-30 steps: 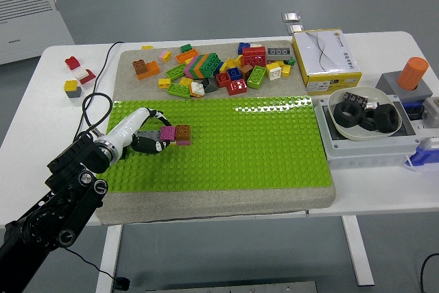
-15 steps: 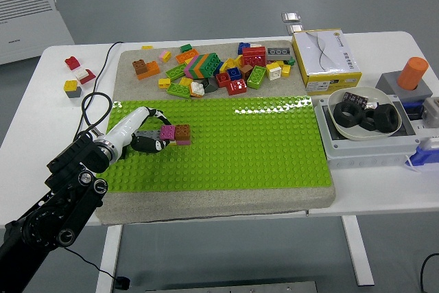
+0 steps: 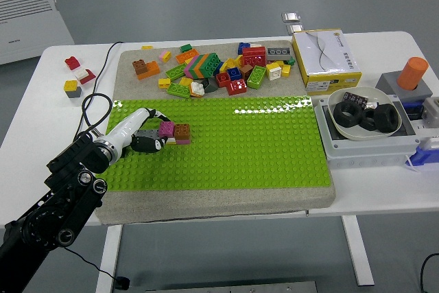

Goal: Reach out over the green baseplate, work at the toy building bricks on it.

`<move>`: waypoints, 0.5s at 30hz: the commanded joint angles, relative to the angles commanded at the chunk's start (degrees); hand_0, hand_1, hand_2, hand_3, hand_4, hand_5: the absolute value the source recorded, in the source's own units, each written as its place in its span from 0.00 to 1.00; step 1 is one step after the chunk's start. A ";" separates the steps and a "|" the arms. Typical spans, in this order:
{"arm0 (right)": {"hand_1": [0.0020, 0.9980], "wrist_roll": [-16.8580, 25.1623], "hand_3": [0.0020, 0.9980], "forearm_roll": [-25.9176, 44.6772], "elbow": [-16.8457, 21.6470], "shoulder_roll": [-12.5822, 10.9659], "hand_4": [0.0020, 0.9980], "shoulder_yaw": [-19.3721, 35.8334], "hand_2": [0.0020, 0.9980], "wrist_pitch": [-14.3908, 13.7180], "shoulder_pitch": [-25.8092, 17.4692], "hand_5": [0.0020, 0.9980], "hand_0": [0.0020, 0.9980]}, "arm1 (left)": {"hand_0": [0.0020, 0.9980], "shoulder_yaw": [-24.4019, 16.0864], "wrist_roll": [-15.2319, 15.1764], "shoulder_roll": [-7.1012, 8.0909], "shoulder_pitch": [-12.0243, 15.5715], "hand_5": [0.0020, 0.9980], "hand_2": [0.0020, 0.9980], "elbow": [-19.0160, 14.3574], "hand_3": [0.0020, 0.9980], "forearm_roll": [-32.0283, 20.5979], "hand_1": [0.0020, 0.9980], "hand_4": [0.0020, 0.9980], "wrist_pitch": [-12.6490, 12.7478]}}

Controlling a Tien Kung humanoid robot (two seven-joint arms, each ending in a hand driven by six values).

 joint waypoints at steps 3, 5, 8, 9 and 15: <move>0.65 0.01 0.77 -0.01 0.00 -0.01 0.80 0.02 0.74 0.00 -0.01 0.99 0.67 | 0.95 0.00 0.08 0.01 0.01 0.00 0.90 -0.02 0.63 0.01 0.94 0.50 -0.18; 0.65 0.00 0.77 0.02 0.00 -0.01 0.80 -0.01 0.74 -0.01 -0.01 0.99 0.67 | 0.95 0.02 0.18 0.03 0.02 0.00 0.90 -0.05 0.63 0.01 0.94 0.50 -0.41; 0.65 0.00 0.77 0.09 0.00 -0.02 0.80 -0.03 0.74 -0.03 -0.02 0.99 0.67 | 0.95 0.11 0.39 0.06 0.04 0.00 0.91 -0.09 0.62 -0.03 0.94 0.50 -0.95; 0.65 0.00 0.77 0.11 0.00 -0.03 0.80 -0.05 0.74 -0.04 -0.02 0.99 0.67 | 0.95 0.14 0.44 0.07 0.05 0.00 0.91 -0.10 0.62 -0.05 0.94 0.50 -1.11; 0.65 0.00 0.77 0.02 0.00 -0.04 0.81 0.00 0.74 -0.05 0.02 0.99 0.67 | 0.95 0.22 0.42 0.06 0.02 0.00 0.91 -0.09 0.64 -0.13 0.95 0.52 -1.40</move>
